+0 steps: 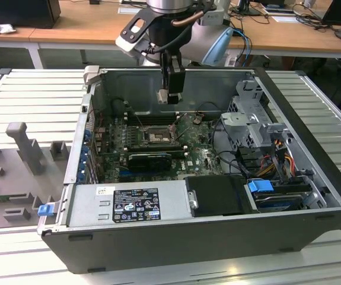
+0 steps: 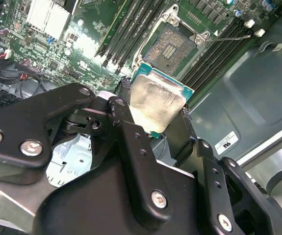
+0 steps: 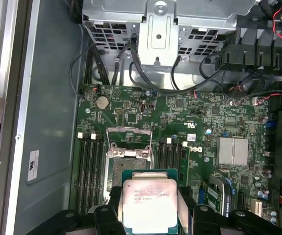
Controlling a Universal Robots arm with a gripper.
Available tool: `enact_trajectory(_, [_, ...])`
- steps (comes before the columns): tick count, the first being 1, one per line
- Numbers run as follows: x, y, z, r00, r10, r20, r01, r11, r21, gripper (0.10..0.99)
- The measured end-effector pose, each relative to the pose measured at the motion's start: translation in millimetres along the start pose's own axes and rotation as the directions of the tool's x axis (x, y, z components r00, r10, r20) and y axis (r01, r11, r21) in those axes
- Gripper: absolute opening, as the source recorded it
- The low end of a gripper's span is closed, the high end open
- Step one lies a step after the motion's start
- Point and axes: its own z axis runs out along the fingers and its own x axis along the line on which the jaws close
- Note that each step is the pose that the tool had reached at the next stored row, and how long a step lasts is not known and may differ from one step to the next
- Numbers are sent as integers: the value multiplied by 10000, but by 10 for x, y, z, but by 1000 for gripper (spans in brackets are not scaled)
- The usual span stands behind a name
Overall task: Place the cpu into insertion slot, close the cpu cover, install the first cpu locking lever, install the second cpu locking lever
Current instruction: 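Place the cpu into insertion slot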
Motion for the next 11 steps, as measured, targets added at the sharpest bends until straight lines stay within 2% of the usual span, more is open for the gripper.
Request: enact_trajectory(11, [-1, -2, 28, 10000, 0, 0, 0, 10000, 7, 533])
